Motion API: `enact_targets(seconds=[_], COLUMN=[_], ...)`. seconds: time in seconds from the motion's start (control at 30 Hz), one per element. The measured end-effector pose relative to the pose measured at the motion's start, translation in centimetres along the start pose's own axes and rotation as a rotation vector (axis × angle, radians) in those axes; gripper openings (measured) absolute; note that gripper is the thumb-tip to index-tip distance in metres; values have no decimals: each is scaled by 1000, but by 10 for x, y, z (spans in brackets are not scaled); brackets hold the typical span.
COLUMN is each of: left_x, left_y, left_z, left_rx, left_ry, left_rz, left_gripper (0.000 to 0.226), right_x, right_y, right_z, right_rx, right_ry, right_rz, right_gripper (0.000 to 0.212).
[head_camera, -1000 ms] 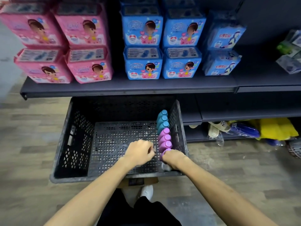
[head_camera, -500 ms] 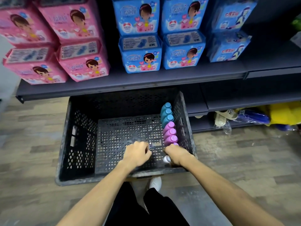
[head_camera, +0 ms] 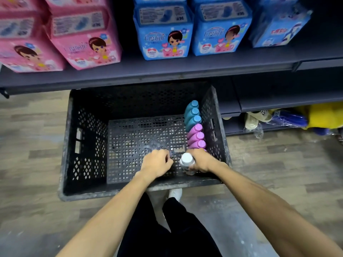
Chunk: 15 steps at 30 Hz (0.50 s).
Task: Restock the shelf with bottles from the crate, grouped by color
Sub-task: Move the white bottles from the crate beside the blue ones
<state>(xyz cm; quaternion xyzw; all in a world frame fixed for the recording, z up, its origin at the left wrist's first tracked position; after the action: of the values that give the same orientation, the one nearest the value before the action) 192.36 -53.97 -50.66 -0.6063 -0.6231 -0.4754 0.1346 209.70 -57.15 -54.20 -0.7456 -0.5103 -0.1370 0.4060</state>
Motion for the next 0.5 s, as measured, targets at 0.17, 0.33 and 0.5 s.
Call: enact_targets(seconds=[0.17,0.33,0.5], left_x=[28,78,133], left_y=[-5,-6,0], left_z=[-2,-2,-2], left_rx=[13,32,6], left_ry=[32,160,281], left_rz=[14,-41,1], left_gripper=[18,16,16], right_x=[33,91,161], right_y=[-18,-58,-92], right_z=[-6,-11,-24], right_rx=[15,105,176], right_ry=[125,198,311], right_rz=[154,113,89], right_gripper=[44,43,37])
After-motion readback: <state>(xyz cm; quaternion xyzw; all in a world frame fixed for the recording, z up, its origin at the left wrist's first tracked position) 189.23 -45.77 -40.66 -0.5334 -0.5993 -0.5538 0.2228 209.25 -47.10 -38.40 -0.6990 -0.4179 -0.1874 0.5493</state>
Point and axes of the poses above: each hand's wrist, its own z-axis towards the middle knuckle, its own x-axis out of the back of the hand, y = z × x, the point moved 5 cm from there along z, towards the middle knuckle, and after that the axes turned 2 degrees about -z, right-handed, at the moved point
